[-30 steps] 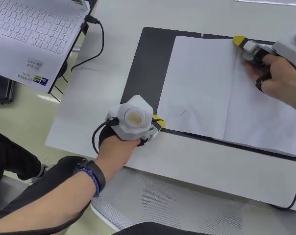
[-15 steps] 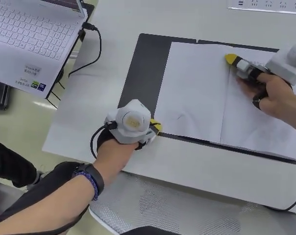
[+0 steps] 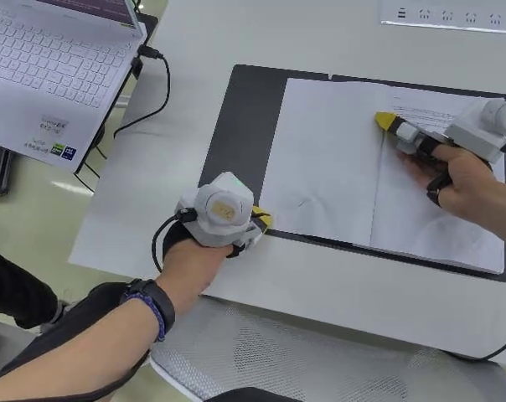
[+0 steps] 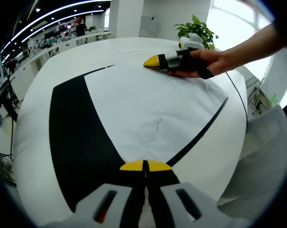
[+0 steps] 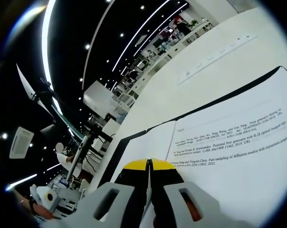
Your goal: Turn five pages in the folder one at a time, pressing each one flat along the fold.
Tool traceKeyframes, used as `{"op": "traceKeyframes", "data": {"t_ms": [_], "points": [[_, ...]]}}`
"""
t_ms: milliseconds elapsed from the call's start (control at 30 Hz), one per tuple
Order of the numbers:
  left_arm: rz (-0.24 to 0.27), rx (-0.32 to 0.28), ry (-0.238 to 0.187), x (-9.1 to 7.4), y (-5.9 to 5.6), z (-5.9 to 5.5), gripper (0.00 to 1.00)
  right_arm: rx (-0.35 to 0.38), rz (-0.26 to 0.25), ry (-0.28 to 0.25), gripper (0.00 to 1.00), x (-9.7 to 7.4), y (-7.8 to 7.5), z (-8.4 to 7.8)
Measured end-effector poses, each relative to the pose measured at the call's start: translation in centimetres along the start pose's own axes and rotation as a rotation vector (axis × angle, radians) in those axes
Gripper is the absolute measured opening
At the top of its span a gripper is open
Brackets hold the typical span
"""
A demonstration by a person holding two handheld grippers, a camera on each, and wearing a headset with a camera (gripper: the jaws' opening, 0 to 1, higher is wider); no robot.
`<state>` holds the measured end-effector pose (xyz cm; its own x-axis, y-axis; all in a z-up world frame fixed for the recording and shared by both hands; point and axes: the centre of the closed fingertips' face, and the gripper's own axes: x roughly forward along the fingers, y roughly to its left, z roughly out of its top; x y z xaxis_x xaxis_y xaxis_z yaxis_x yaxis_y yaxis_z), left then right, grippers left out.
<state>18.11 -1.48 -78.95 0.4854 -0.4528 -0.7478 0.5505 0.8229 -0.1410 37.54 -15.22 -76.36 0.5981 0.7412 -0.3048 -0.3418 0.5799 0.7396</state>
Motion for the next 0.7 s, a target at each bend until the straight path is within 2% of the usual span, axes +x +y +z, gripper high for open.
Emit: {"op": "traceKeyframes", "data": {"t_ms": [200,467,700], "points": [[0.003,-0.007,-0.004,0.0,0.1,0.0,0.0,-0.003,0.006,0.006,0.0,-1.5,1.6,-1.3],[0.005,-0.026,-0.014,-0.1,0.1,-0.1,0.0,-0.009,0.022,0.019,0.0,-2.6,1.7,-2.8],[0.008,-0.026,-0.014,-0.1,0.2,-0.1,0.0,-0.005,0.034,0.026,0.0,-4.0,2.6,-4.5]]}}
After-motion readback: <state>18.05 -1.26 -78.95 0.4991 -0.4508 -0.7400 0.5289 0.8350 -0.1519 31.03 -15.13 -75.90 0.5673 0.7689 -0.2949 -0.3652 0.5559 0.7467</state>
